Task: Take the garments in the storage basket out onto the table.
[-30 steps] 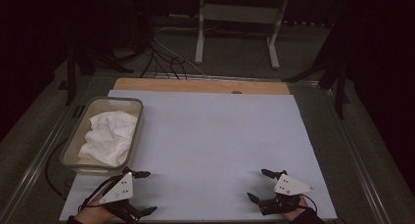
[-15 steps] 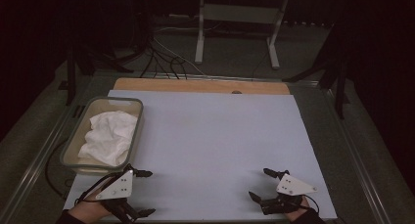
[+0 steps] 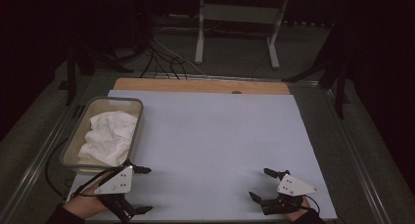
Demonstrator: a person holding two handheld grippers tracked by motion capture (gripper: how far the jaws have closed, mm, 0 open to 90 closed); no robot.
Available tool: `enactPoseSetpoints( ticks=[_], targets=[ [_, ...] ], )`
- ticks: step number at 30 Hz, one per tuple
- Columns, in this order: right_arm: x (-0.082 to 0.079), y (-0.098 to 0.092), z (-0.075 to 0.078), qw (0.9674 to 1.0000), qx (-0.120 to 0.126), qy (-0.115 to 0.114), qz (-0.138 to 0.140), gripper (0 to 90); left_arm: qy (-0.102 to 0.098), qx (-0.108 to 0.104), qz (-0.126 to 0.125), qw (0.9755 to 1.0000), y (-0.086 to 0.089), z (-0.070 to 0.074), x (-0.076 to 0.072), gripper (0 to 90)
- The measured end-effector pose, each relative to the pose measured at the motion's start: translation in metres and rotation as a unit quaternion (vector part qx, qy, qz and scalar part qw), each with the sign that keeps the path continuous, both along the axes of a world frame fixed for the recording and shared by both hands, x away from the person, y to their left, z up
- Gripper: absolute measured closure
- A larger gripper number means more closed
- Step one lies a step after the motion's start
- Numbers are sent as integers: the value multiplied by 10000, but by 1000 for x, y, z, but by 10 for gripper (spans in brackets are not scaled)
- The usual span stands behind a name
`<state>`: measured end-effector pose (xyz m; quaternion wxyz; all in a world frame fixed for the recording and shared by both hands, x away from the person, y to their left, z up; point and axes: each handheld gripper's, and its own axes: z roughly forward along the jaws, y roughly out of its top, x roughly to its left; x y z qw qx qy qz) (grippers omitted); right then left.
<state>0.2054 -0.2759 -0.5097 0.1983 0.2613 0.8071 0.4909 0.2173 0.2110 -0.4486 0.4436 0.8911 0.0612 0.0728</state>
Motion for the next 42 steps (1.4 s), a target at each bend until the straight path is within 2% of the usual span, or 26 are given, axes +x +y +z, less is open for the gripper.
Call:
enactPoseSetpoints(
  ticks=[12, 14, 19, 25, 29, 30, 34, 38, 42],
  targets=[
    [0, 0, 0, 10000, 22, 6, -8, 87, -63, 199, -49, 9998, 4, 21, 5, 0],
    [0, 0, 0, 10000, 25, -3, -4, 87, -99, 287, -47, 9995, 6, 26, 7, 0],
    [0, 0, 0, 10000, 14, -5, 0, 87, -90, 291, -33, 9995, 8, 31, 10, 0],
    [0, -1, 0, 10000, 33, 9, -9, 87, -241, 418, -31, 9988, 10, 41, 13, 0],
    [0, -1, 0, 10000, 31, -9, 0, 87, -255, 433, 11, 9987, 12, 46, 17, 0],
    [0, 0, 0, 10000, 56, 8, 5, 87, -264, 503, 45, 9984, 16, 52, 22, 0],
    [1, 0, -1, 10000, 86, 14, 28, 87, -285, 512, 136, 9982, 21, 59, 27, 0],
    [0, 1, -1, 9999, 96, 10, 55, 87, -282, 563, 207, 9978, 26, 62, 32, 0],
    [0, 1, 0, 9999, 105, 5, 44, 87, -195, 570, 347, 9976, 36, 62, 39, 0]
  ],
)
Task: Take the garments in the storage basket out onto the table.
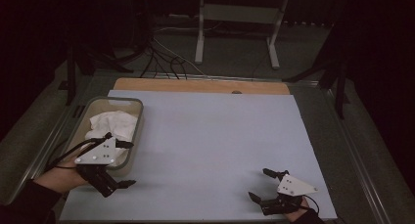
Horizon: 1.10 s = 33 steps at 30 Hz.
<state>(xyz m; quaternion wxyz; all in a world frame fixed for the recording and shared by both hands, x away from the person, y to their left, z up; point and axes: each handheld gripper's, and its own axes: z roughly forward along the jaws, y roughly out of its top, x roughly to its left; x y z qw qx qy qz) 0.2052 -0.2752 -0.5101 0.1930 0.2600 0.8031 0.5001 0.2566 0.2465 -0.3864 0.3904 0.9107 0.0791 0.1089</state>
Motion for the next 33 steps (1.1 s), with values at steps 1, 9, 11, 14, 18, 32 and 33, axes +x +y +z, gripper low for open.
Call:
enactPoseSetpoints(
  ticks=[1, 9, 11, 14, 18, 32, 33],
  targets=[
    [0, 0, 0, 10000, 0, 0, 0, 87, 0, 0, 0, 10000, 0, 0, 0, 0],
    [0, 0, 0, 10000, 3, -18, -26, 88, -17, 130, 268, 9996, 15, 4, 13, 0],
    [0, 0, 1, 10000, 7, 1, -8, 88, -32, 151, 381, 9992, 21, 7, 19, 0],
    [0, 0, 0, 10000, -2, 6, -6, 87, -56, 115, 408, 9991, 26, 10, 21, 0],
    [0, 0, 0, 10000, -20, -20, -14, 88, -66, 215, 507, 9985, 30, 12, 27, 0],
    [0, 3, -2, 10000, -60, 30, -7, 88, 206, 405, 874, 9951, 52, 6, 53, 0],
    [0, 3, -2, 10000, -53, 37, 9, 88, 206, 405, 874, 9951, 52, 6, 53, 0]
  ],
)
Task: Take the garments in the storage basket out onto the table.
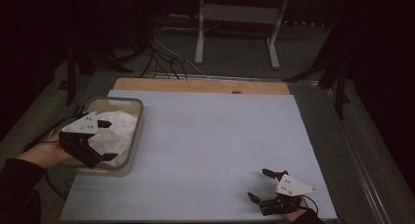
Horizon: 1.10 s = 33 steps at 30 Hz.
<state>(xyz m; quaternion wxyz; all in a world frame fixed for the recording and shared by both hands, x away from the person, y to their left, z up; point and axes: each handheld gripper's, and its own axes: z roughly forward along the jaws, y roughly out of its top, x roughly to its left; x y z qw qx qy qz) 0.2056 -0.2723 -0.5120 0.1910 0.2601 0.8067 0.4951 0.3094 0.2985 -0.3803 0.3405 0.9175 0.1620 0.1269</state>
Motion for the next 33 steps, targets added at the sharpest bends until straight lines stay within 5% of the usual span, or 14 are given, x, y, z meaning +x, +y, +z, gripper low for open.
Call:
enactPoseSetpoints(
  ticks=[20, 28, 33],
  targets=[
    [0, 0, -1, 10000, -15, 8, 10, 88, 231, 423, 598, 9970, 17, -25, 29, 0],
    [0, 0, -1, 10000, -34, 25, 18, 88, 414, 651, 804, 9938, 14, -34, 44, 0],
    [0, 0, -2, 10000, -30, 27, 11, 88, 490, 942, 974, 9896, 10, -40, 50, 0]
  ],
)
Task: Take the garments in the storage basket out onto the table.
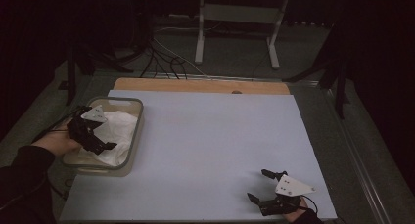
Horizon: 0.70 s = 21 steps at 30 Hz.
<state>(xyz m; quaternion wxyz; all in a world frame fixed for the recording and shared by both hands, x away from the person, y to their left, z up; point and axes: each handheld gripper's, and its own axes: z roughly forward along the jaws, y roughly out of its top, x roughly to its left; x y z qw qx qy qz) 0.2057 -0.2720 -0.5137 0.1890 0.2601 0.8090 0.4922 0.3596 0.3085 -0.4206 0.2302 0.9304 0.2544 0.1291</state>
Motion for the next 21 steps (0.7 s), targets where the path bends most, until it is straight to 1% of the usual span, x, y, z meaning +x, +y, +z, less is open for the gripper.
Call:
enactPoseSetpoints(
  ticks=[1, 2, 3, 4, 5, 6, 9, 12, 13, 14, 15, 16, 17, 18, 19, 20, 21],
  targets=[
    [0, 0, 0, 10000, 0, 9, 17, 88, 88, 91, 61, 9999, -2, -3, 2, 0],
    [0, 0, -1, 10000, -11, 6, 25, 88, 134, 98, 123, 9998, -2, -4, 3, 0],
    [0, 0, -1, 10000, -11, 6, 25, 88, 134, 98, 123, 9998, -2, -4, 3, 0],
    [0, 0, 0, 10000, -6, 45, 30, 88, 275, 197, 398, 9986, -1, -6, 8, 0],
    [0, 0, -1, 10000, -8, 22, 17, 88, 295, 241, 587, 9975, 0, -7, 10, 0],
    [0, 0, -1, 10000, 12, 31, 18, 88, 303, 277, 714, 9966, 0, -9, 12, 0],
    [0, 0, 0, 10000, -3, 29, 30, 88, 384, 412, 765, 9955, 0, -11, 15, 0],
    [0, 0, -1, 10000, 8, 41, 39, 88, 401, 416, 807, 9951, 1, -13, 17, 0],
    [-1, 1, -1, 10000, -20, 12, 32, 88, 429, 472, 849, 9943, 0, -15, 20, 0],
    [-1, 1, -1, 10000, -18, 20, 36, 88, 405, 558, 856, 9939, 0, -16, 22, 0],
    [0, 1, -1, 10000, -23, 25, 51, 88, 460, 622, 936, 9926, -1, -17, 23, 0],
    [0, 1, -1, 10000, -23, 25, 51, 88, 460, 622, 936, 9926, -1, -17, 23, 0],
    [0, 1, -1, 10000, -14, 25, 50, 88, 523, 730, 1050, 9904, -4, -19, 26, 0],
    [0, 1, -1, 10000, -6, 37, 54, 88, 594, 732, 1069, 9898, -5, -21, 27, 0],
    [-1, 1, -1, 10000, -11, 28, 49, 88, 645, 778, 1106, 9887, -7, -23, 28, 0],
    [-1, 1, -1, 10000, -10, 25, 47, 88, 627, 808, 1202, 9875, -8, -25, 30, 0],
    [0, 1, -1, 10000, -3, 39, 48, 88, 668, 825, 1258, 9864, -8, -27, 31, 0]
  ],
)
